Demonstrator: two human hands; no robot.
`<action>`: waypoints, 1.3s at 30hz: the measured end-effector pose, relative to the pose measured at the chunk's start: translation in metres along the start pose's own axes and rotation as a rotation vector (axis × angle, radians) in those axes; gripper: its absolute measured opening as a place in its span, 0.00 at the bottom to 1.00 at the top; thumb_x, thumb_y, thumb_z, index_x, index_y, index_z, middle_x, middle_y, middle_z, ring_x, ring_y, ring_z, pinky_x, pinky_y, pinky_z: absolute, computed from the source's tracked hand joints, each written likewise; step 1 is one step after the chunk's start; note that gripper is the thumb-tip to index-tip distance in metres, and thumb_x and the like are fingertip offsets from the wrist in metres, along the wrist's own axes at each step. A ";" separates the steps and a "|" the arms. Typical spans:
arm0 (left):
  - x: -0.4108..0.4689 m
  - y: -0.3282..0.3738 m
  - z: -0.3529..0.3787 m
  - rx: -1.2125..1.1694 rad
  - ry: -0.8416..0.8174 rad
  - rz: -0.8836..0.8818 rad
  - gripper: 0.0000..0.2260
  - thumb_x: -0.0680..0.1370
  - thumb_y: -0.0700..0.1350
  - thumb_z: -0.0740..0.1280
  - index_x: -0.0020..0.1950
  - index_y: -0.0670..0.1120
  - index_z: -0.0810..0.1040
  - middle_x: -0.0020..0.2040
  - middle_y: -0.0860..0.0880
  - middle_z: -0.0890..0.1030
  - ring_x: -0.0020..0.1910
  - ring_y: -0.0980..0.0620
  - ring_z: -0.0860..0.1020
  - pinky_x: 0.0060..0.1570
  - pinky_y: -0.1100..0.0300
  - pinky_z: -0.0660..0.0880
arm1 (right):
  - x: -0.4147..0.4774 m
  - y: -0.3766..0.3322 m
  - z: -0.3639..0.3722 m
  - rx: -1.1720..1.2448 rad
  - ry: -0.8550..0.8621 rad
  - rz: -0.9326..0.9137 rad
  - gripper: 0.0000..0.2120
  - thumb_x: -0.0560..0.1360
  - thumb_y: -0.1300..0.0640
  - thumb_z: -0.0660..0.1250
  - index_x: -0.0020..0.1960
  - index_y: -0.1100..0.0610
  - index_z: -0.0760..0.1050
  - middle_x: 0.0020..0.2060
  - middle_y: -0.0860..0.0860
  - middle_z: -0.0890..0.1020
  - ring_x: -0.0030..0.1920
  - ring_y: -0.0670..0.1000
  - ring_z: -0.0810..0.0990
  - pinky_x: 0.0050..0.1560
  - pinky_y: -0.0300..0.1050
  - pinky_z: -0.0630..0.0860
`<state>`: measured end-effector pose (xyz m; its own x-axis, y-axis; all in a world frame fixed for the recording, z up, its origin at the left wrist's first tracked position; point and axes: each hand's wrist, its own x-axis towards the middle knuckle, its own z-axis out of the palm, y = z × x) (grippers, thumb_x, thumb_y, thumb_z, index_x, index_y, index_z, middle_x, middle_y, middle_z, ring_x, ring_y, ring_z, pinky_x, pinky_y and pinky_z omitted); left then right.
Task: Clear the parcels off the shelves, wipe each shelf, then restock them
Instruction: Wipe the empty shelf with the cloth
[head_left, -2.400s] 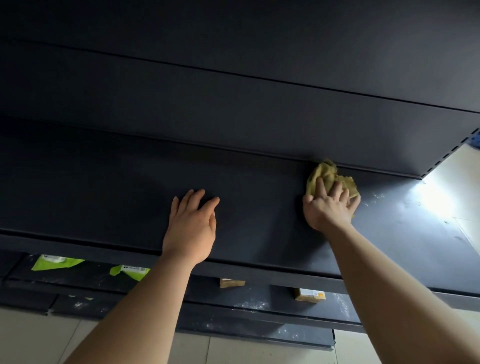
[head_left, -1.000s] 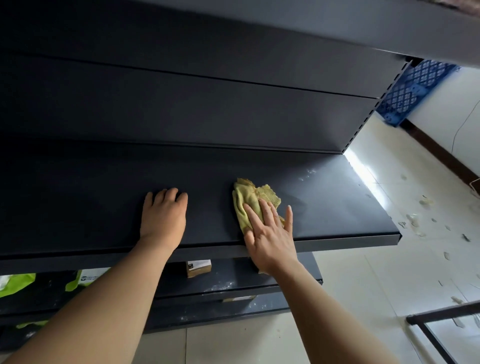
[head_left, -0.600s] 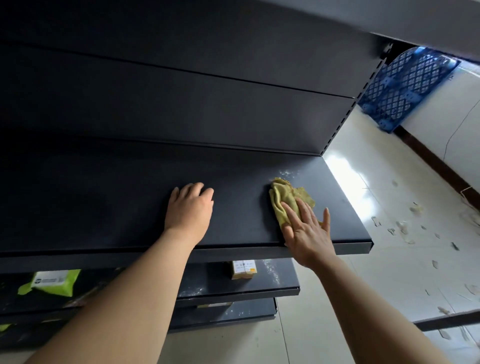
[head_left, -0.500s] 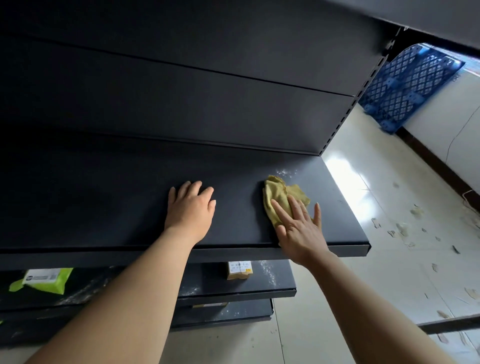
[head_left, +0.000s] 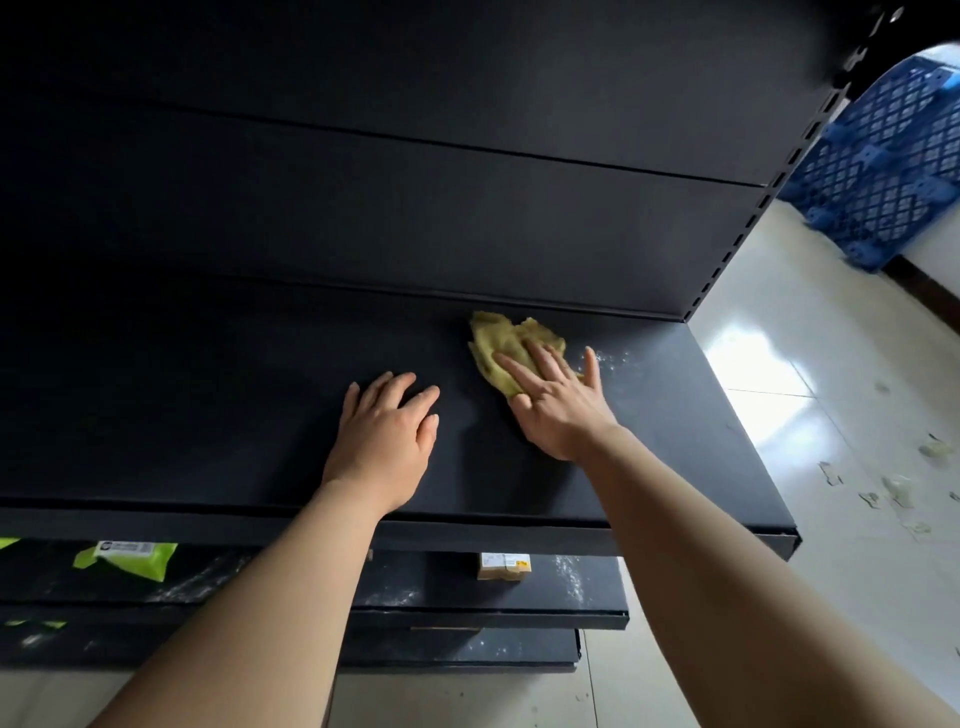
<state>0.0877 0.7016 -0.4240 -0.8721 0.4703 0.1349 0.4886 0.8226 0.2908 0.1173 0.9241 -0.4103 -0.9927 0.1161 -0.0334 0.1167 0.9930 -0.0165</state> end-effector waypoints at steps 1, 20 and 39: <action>0.000 0.000 -0.001 0.004 -0.004 0.000 0.19 0.83 0.52 0.51 0.74 0.55 0.63 0.75 0.50 0.61 0.76 0.49 0.54 0.75 0.47 0.46 | 0.001 0.009 0.000 0.003 0.003 0.040 0.26 0.79 0.45 0.47 0.77 0.37 0.47 0.79 0.49 0.49 0.78 0.49 0.47 0.72 0.63 0.33; 0.030 0.054 0.014 0.028 -0.072 -0.141 0.20 0.83 0.50 0.49 0.75 0.59 0.57 0.77 0.46 0.53 0.76 0.41 0.46 0.71 0.36 0.39 | 0.023 0.009 -0.003 0.036 -0.013 0.024 0.26 0.80 0.45 0.47 0.77 0.38 0.48 0.79 0.51 0.49 0.78 0.52 0.47 0.74 0.61 0.34; 0.031 0.062 0.028 0.093 -0.045 -0.076 0.20 0.82 0.51 0.47 0.75 0.62 0.55 0.77 0.47 0.53 0.76 0.43 0.48 0.72 0.37 0.40 | 0.004 0.125 -0.009 0.055 -0.103 0.535 0.27 0.78 0.39 0.44 0.77 0.37 0.45 0.79 0.52 0.44 0.78 0.56 0.43 0.71 0.65 0.34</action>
<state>0.0915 0.7762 -0.4278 -0.9056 0.4178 0.0731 0.4235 0.8815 0.2089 0.1277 1.0491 -0.4038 -0.7866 0.5993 -0.1487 0.6085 0.7932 -0.0222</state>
